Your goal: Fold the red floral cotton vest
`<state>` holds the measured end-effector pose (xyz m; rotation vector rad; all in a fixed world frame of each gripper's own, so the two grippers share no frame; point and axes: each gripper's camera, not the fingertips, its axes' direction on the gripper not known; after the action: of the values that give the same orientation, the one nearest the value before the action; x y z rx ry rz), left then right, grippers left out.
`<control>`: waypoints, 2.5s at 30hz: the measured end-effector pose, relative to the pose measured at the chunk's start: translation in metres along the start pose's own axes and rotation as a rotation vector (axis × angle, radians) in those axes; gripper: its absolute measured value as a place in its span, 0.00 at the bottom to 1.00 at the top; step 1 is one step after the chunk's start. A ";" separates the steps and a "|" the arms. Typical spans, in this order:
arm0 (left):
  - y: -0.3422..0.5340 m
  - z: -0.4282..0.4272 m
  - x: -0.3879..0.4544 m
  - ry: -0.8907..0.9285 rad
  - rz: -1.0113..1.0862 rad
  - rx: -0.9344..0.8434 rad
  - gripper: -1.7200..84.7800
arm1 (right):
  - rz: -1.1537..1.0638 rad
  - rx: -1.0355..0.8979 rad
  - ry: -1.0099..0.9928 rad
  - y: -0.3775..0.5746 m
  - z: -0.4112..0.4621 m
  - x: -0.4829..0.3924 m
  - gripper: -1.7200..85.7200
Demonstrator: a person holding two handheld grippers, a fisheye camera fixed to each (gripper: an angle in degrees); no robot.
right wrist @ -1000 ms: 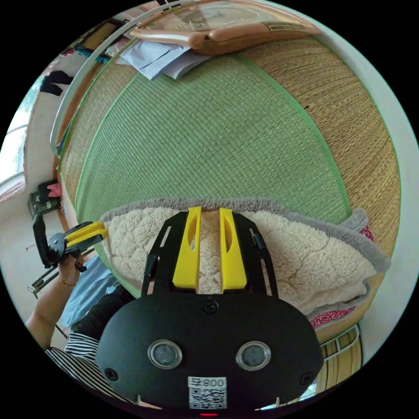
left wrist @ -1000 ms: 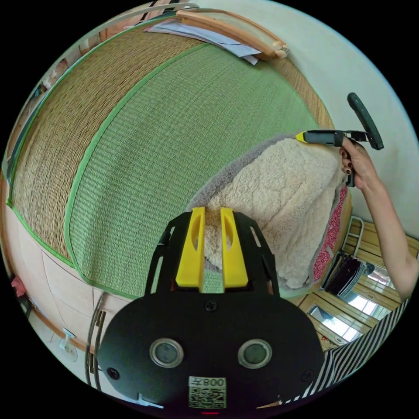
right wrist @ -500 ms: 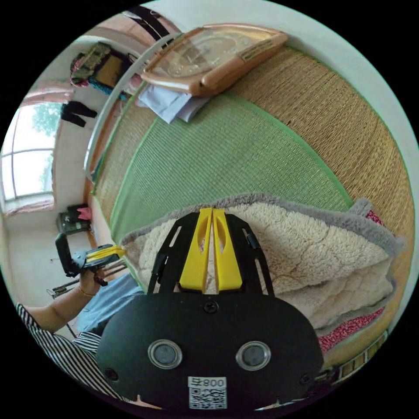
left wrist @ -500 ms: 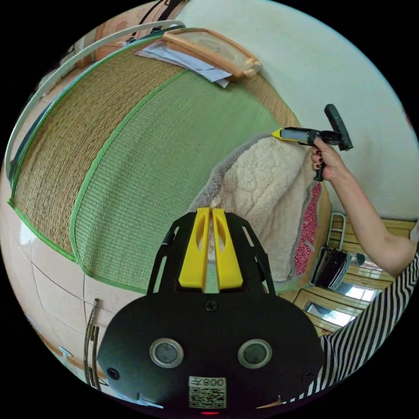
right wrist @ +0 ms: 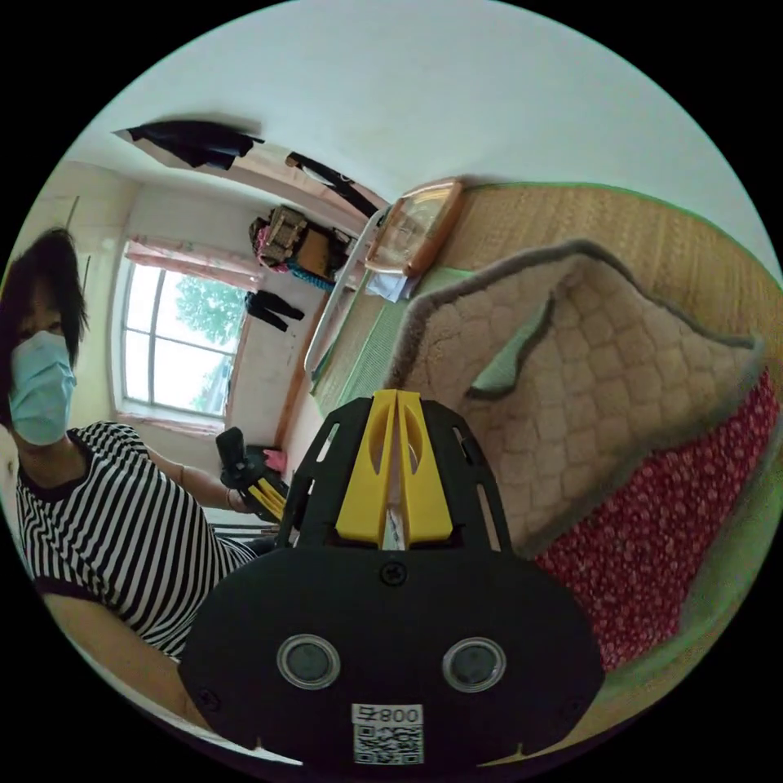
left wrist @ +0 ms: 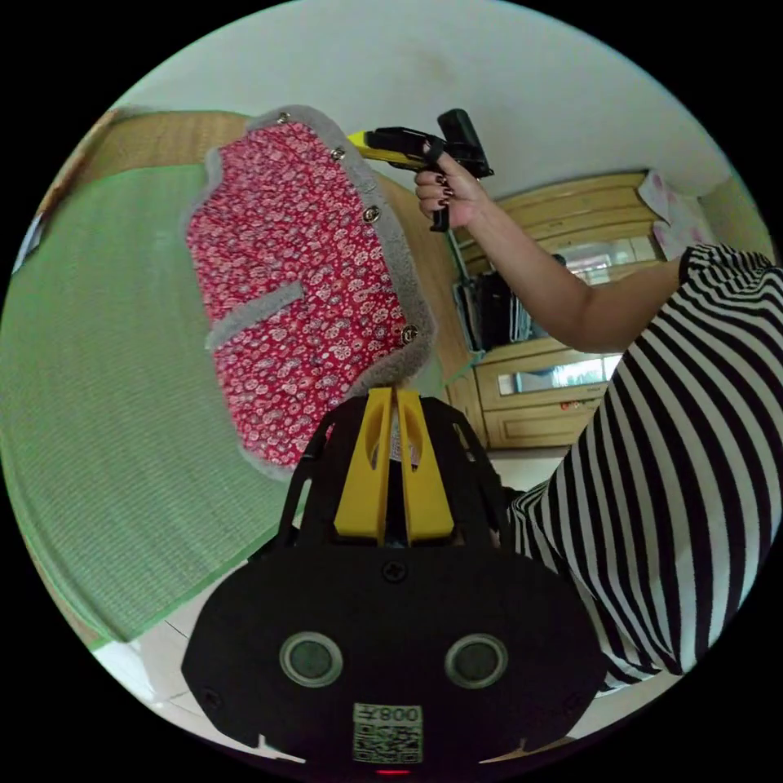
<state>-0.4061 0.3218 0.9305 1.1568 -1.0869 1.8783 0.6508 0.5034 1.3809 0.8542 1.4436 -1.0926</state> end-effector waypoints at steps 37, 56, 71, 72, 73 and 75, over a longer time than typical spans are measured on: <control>-0.189 0.170 0.012 -0.201 -0.021 -0.159 0.02 | 0.247 -0.176 0.102 0.203 0.085 0.095 0.02; -0.241 0.111 -0.038 -0.400 -0.037 0.101 0.06 | 0.275 0.091 0.442 0.168 0.069 0.111 0.10; -0.248 0.096 -0.070 -0.383 -0.044 0.046 0.02 | 0.185 0.032 0.307 0.032 0.069 0.170 0.06; -0.247 0.091 -0.070 -0.385 -0.044 0.059 0.02 | 0.165 0.058 0.298 0.027 0.062 0.164 0.06; -0.246 0.085 -0.071 -0.391 -0.051 0.074 0.02 | 0.148 0.071 0.308 0.021 0.058 0.160 0.06; -0.246 0.085 -0.079 -0.424 -0.062 0.063 0.02 | 0.158 0.046 0.349 0.008 0.062 0.167 0.06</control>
<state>-0.1356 0.3428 0.9544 1.6566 -1.2019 1.6694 0.6518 0.4376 1.2147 1.2162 1.6070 -0.8896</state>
